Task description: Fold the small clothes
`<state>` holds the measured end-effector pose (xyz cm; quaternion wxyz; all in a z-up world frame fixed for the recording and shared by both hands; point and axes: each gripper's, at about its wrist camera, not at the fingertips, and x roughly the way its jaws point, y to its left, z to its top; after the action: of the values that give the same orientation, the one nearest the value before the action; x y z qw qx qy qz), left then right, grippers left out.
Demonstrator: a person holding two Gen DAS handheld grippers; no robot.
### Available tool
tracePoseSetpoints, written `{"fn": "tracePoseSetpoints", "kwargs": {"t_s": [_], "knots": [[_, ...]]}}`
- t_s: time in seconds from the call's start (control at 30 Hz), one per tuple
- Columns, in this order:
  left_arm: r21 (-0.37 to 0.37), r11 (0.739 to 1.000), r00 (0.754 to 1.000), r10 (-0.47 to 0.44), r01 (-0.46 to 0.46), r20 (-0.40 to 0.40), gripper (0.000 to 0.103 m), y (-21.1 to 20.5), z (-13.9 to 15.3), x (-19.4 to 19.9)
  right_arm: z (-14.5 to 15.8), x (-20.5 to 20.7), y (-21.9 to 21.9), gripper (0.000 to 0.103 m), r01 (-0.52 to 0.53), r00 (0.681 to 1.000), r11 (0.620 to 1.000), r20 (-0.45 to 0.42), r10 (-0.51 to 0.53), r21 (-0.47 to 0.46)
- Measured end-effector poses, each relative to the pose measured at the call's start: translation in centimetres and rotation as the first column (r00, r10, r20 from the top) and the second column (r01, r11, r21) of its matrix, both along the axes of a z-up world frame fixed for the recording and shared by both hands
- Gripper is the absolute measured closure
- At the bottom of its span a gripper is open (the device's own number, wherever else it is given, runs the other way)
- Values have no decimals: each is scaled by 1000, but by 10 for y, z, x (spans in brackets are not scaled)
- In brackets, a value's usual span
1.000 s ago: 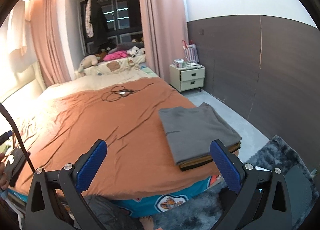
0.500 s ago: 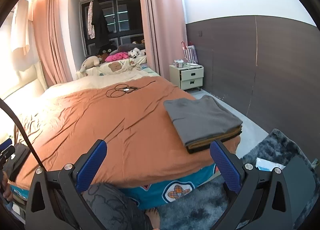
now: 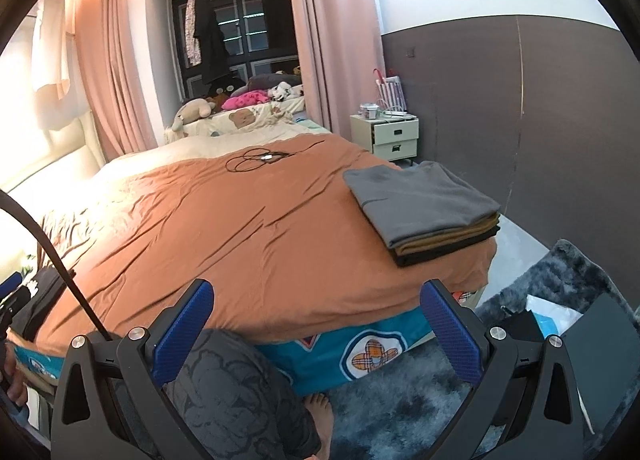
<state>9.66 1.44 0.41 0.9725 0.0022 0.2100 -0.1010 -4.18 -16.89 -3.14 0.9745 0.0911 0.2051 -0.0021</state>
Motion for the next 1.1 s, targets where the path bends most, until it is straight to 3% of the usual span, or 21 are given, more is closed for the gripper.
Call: {"fn": "tracePoseSetpoints", "kwargs": {"t_s": [0.4,1.1], "knots": [[-9,1000,1000,11,-11,-30,0,-1,-18,-14,-15,-15,18,0,-31,998,999,-48,32,9],[-17,1000,1000,25,-25,7,0,1,-13,-29,-15,-13,22,0,-40,999,999,-34,39,-15]]}}
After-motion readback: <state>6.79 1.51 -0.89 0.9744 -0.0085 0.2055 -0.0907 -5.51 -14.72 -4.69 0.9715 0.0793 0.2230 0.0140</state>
